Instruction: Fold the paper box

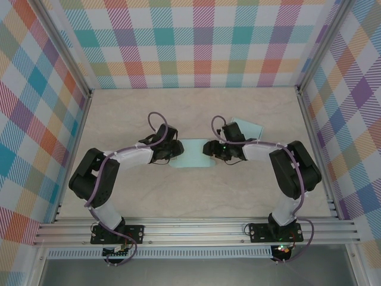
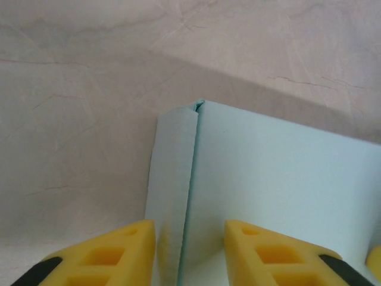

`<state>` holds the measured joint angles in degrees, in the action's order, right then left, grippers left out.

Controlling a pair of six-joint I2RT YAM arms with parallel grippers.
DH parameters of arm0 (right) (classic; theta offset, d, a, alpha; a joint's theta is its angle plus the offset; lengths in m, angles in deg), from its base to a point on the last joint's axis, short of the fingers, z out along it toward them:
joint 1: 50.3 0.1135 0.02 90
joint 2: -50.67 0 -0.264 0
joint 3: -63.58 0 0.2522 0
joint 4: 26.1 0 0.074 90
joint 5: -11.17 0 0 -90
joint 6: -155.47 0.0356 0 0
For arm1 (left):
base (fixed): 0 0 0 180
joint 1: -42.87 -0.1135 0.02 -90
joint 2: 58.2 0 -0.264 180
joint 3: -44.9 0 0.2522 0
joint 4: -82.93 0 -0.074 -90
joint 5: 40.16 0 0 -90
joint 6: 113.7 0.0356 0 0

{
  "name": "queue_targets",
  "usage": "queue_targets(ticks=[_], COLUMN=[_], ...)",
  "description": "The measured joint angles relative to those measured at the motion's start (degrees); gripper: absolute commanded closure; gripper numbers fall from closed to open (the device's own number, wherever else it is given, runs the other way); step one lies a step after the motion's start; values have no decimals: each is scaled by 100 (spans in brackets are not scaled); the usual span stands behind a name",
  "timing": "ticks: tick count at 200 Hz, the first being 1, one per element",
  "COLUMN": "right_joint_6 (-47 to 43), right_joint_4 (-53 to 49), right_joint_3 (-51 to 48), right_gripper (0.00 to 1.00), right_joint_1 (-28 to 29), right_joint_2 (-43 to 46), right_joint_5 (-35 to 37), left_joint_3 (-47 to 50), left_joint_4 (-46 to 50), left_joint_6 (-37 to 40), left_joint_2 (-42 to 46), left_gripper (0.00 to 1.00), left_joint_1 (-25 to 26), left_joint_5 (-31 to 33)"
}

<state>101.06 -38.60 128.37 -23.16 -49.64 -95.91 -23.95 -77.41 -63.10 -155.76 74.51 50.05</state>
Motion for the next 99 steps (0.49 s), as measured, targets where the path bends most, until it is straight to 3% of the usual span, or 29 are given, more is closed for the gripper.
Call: queue_targets(ticks=[30, 99], right_joint_6=[264, 876], right_joint_4=[240, 1427], right_joint_3=[-407, -787], right_gripper=[38, 38], right_joint_1=[-243, -577], right_joint_2=[190, -17], right_joint_5=[-356, -1252], left_joint_3=[-37, -20], left_joint_4=[-66, -407], left_joint_6=[28, 31], left_joint_2=[-57, -179], left_gripper=[82, 95], left_joint_1=[-46, -485], left_joint_5=[-149, -1054])
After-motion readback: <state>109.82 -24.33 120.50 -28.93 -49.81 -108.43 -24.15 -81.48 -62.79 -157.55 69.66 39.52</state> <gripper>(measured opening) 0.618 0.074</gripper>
